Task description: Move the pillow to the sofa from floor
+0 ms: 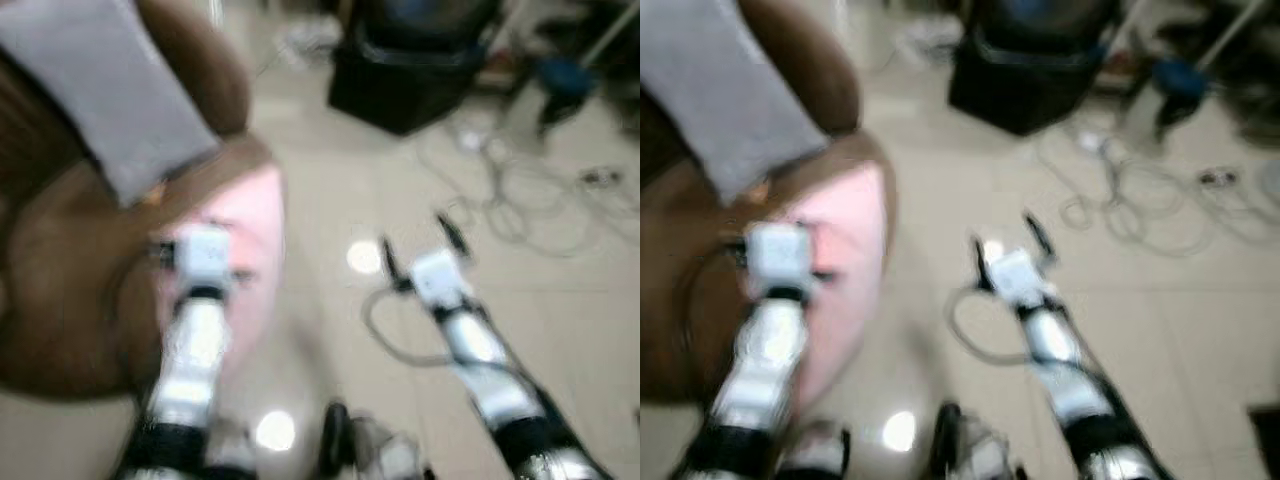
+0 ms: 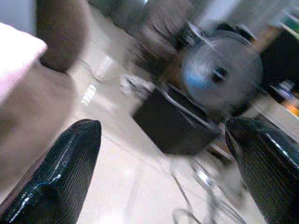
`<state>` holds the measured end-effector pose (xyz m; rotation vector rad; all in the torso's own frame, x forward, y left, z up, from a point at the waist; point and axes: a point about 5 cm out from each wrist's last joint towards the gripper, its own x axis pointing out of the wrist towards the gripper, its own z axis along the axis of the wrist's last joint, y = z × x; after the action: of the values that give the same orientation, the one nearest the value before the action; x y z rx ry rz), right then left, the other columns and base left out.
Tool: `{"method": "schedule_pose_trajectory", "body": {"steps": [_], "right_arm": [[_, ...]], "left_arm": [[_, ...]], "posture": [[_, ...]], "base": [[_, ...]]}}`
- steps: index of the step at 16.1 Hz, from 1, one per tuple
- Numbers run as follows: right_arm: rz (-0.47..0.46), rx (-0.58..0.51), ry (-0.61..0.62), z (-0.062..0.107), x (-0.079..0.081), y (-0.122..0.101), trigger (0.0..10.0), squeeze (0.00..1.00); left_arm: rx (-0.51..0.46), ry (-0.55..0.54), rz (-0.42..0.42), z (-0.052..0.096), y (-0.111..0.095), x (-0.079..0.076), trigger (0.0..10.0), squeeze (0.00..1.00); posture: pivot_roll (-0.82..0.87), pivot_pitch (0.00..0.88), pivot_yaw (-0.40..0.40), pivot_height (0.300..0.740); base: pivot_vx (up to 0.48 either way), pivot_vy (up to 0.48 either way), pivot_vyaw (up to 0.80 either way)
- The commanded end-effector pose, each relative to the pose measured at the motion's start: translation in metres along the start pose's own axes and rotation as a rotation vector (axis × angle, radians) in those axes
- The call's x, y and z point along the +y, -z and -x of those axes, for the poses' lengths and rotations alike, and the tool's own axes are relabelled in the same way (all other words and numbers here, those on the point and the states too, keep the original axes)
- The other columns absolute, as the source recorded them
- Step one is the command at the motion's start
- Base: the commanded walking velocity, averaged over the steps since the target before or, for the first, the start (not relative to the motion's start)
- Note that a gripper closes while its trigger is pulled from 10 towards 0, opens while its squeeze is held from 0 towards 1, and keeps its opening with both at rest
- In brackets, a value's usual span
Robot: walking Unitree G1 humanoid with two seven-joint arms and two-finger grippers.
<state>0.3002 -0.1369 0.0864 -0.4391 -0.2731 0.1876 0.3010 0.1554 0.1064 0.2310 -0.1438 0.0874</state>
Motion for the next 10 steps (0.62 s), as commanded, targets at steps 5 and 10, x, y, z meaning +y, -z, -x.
{"method": "schedule_pose_trajectory", "body": {"steps": [5,10], "right_arm": [[0.014,0.008,-0.035,-0.0026,0.0068,-0.0015,10.0,0.00],[-0.013,0.028,-0.029,-0.0023,0.0080,0.0012,10.0,0.00]], "left_arm": [[0.020,-0.055,0.008,0.0069,0.0025,0.0033,10.0,0.00],[-0.009,-0.047,-0.017,0.0062,-0.0028,-0.0006,10.0,0.00]], "posture": [[0.33,0.271,-0.183,0.740],[0.33,0.272,-0.178,0.740]], "base": [[0.480,0.000,0.58],[0.288,0.000,0.32]]}}
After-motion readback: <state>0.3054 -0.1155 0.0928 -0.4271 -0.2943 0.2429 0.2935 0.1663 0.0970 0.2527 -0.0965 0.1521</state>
